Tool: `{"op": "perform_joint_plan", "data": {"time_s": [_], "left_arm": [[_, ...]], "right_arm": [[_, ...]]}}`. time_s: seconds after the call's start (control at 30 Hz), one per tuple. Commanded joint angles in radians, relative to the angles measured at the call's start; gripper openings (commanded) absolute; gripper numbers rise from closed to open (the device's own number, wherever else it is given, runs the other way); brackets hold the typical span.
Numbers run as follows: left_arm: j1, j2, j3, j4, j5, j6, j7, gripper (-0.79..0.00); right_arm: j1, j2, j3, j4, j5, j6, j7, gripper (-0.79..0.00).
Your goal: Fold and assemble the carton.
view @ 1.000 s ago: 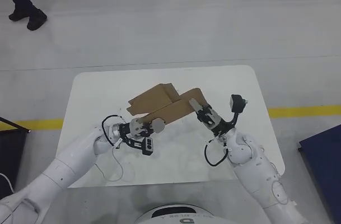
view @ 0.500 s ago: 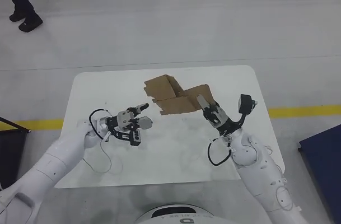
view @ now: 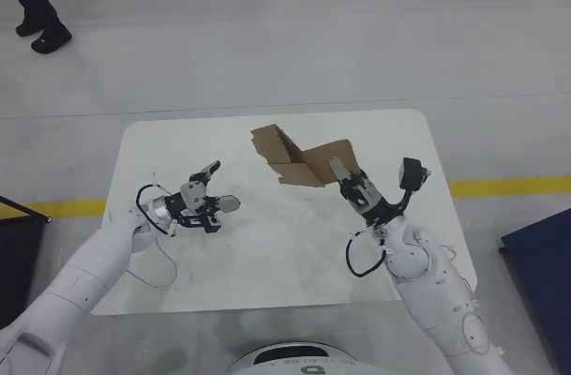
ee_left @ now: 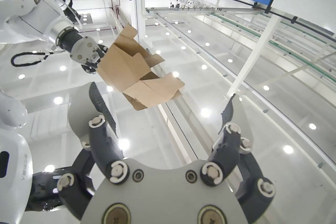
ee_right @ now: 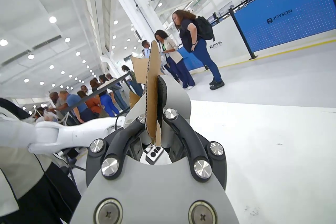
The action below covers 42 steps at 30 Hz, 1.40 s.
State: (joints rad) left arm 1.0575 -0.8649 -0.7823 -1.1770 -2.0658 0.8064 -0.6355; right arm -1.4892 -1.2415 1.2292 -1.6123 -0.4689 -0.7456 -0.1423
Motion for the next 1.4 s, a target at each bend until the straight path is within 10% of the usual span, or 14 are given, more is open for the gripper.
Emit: {"op": "perform_joint_plan", "data": {"time_s": [0.0, 0.13, 0.4, 0.7, 1.0, 1.37], "left_arm": [[0.005, -0.005, -0.005, -0.019, 0.02, -0.008, -0.014, 0.0], [0.005, -0.01, -0.023, -0.062, 0.164, -0.132, -0.059, 0.0], [0.065, 0.006, -0.074, -0.181, 0.785, -0.795, -0.16, 0.0], [0.065, 0.006, -0.074, -0.181, 0.785, -0.795, -0.16, 0.0], [0.107, 0.007, -0.035, -0.307, 1.446, -1.052, 0.062, 0.0], [0.125, -0.006, -0.06, -0.391, 1.507, -1.041, 0.045, -0.055]], "right_arm": [[0.009, -0.003, -0.026, 0.016, 0.197, -0.007, 0.049, -0.785], [0.026, -0.004, -0.057, 0.039, 0.502, 0.003, 0.179, -0.785], [0.036, 0.003, -0.03, 0.049, 0.742, 0.019, 0.327, -0.785], [0.034, 0.006, -0.015, 0.047, 0.763, 0.027, 0.348, -0.785], [0.043, -0.005, -0.05, 0.068, 1.079, 0.124, 0.433, -0.785], [0.068, -0.014, -0.044, 0.142, 1.264, 0.167, 0.592, -0.785]]}}
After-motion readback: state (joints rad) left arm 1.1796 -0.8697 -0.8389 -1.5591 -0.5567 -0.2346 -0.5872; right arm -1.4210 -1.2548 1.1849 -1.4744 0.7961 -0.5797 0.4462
